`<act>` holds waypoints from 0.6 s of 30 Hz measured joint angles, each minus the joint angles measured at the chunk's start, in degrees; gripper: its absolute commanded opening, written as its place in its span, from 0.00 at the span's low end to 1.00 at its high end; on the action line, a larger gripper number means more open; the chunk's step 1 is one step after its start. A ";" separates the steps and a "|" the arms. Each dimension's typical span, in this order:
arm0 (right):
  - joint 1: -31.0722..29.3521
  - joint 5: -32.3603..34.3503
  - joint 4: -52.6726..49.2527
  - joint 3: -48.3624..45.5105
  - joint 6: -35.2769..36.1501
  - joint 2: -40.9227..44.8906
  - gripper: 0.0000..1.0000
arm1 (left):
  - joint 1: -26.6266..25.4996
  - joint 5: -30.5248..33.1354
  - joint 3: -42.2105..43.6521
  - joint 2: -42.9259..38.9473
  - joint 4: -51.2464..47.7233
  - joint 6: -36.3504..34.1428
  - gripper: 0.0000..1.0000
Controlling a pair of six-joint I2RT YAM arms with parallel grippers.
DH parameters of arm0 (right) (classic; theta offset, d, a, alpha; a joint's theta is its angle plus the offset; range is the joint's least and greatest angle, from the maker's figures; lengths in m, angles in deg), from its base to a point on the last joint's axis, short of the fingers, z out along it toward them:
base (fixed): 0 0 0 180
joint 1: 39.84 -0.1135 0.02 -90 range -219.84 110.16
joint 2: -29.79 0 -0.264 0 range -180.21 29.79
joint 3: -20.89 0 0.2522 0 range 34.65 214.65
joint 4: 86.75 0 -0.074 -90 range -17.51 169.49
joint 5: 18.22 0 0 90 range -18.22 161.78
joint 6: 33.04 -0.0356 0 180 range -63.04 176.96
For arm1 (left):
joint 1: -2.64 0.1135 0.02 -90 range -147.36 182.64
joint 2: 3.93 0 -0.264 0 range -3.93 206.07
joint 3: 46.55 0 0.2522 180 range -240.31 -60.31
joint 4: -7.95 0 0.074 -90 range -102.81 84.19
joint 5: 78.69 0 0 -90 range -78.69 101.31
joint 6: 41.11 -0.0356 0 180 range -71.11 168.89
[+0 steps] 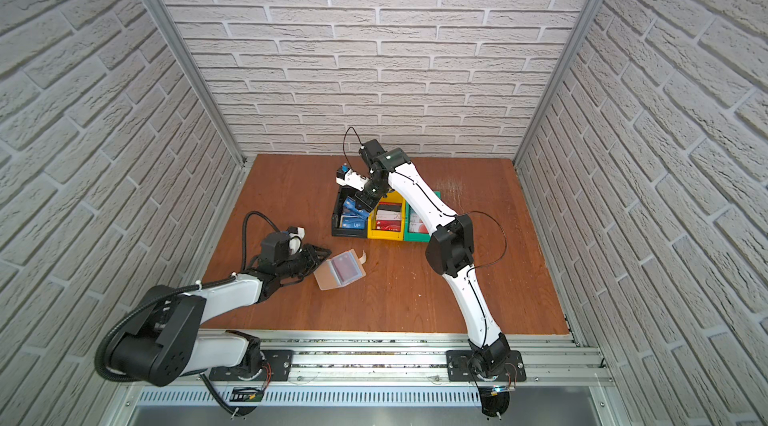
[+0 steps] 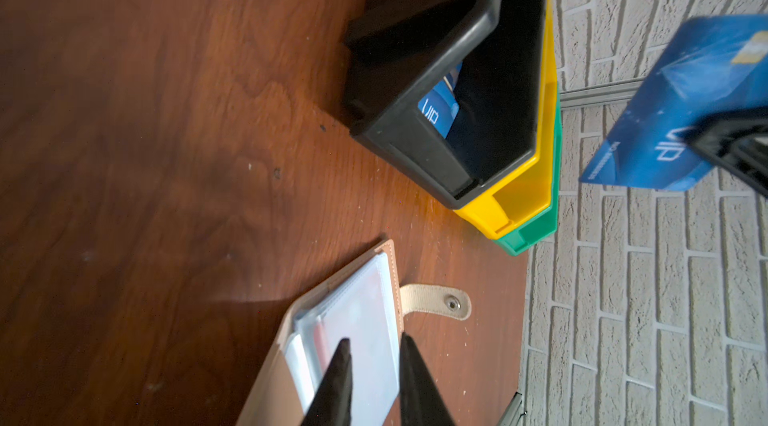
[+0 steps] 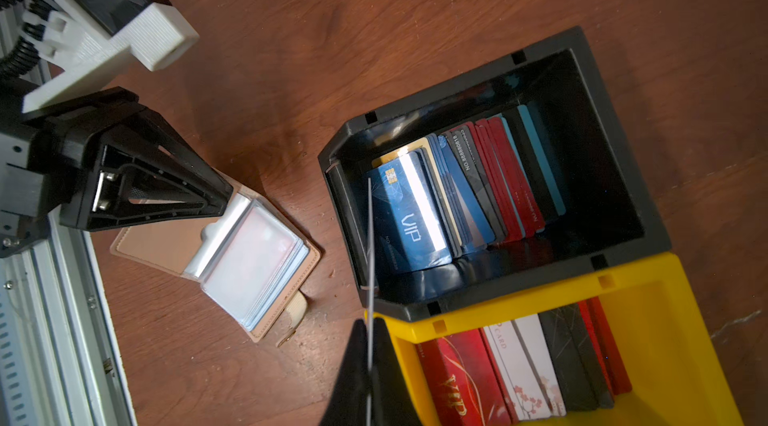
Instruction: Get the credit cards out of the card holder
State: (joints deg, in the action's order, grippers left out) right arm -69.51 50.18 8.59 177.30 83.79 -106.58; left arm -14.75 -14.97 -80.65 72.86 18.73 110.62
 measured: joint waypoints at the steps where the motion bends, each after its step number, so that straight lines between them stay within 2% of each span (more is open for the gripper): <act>1: -0.04 0.15 0.55 0.00 0.66 -0.17 0.06 | 0.00 -0.11 0.00 0.35 0.22 0.02 0.22; 18: -3.96 6.49 2.47 -1.36 7.06 -4.96 0.06 | 0.00 -0.87 0.00 2.89 1.22 -0.02 0.22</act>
State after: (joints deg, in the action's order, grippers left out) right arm -73.46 56.67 11.06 175.95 90.85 -111.54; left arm -14.75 -15.85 -80.65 75.75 19.95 110.60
